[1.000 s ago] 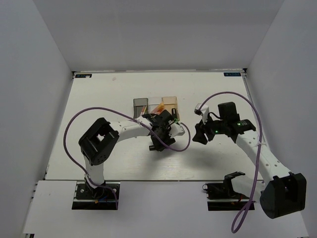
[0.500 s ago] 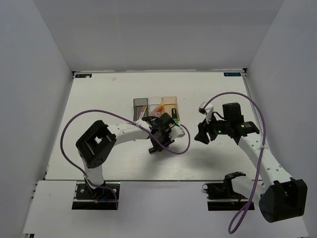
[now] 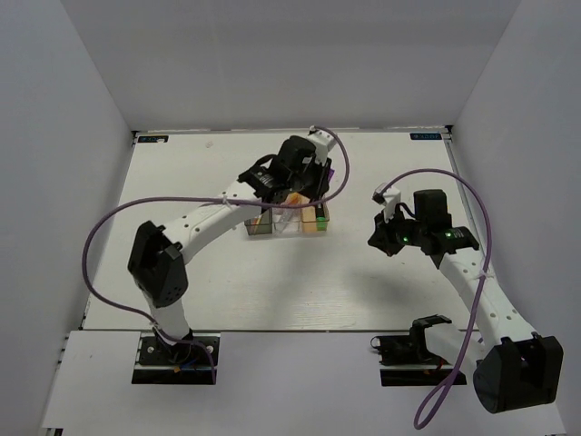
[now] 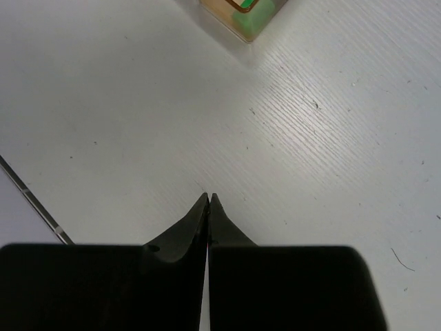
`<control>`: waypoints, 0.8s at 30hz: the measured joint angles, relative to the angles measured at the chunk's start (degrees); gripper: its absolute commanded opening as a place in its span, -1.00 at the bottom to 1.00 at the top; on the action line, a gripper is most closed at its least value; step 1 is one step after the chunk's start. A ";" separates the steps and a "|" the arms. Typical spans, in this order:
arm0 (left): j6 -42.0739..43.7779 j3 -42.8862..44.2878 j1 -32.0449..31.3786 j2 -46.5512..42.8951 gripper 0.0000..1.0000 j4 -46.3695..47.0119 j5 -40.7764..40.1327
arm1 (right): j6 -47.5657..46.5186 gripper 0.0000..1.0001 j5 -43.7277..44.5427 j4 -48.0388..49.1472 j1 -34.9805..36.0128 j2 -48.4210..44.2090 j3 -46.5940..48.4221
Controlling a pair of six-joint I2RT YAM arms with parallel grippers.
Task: Sort the stationery into containers
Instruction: Place the pen in the storage box.
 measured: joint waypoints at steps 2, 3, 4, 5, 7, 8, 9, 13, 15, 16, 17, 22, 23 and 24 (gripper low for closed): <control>-2.91 3.04 1.09 3.65 -0.97 1.90 -2.21 | 0.42 -1.00 0.22 0.20 -0.09 -0.15 -0.26; -4.72 4.94 1.70 6.21 -0.97 2.89 -3.67 | 0.61 -1.00 0.28 0.22 -0.13 -0.17 -0.31; -6.16 6.16 2.12 8.41 -0.94 3.78 -4.79 | 0.76 -1.00 0.37 0.31 -0.13 -0.20 -0.33; -7.43 7.08 2.43 10.38 -0.91 4.55 -5.95 | 0.85 -1.00 0.39 0.44 -0.22 -0.20 -0.33; -10.01 7.93 2.99 14.08 -0.88 5.68 -7.93 | 1.01 -0.96 0.44 0.87 -0.50 -0.26 -0.42; -11.13 8.04 3.19 15.72 -0.88 5.97 -8.87 | 1.05 -0.96 0.44 1.01 -0.55 -0.35 -0.48; -12.07 8.11 3.34 17.09 -0.81 6.12 -9.68 | 1.09 -0.96 0.44 1.05 -0.74 -0.46 -0.52; -15.17 8.17 4.09 21.11 -0.63 6.25 -11.96 | 1.05 -0.93 0.42 1.20 -1.05 -0.57 -0.57; -16.22 8.17 4.44 21.77 -0.27 6.32 -12.24 | 1.07 -0.75 0.39 1.20 -1.29 -0.57 -0.59; -16.61 8.17 4.57 21.81 -0.19 6.36 -12.35 | 1.16 -0.69 0.39 1.20 -1.49 -0.57 -0.61; -16.83 8.17 4.66 21.81 -0.11 6.58 -12.48 | 1.18 -0.57 0.39 1.20 -1.57 -0.57 -0.61; -17.55 8.37 5.14 21.81 0.19 6.51 -12.55 | 1.07 -0.49 0.20 1.22 -1.70 -0.55 -0.61; -17.59 8.46 5.16 21.81 0.19 6.38 -12.57 | 1.05 -0.49 0.15 1.22 -1.77 -0.55 -0.61; -17.59 8.66 5.18 21.81 0.19 6.14 -12.57 | 1.03 -0.49 0.13 1.22 -1.86 -0.55 -0.61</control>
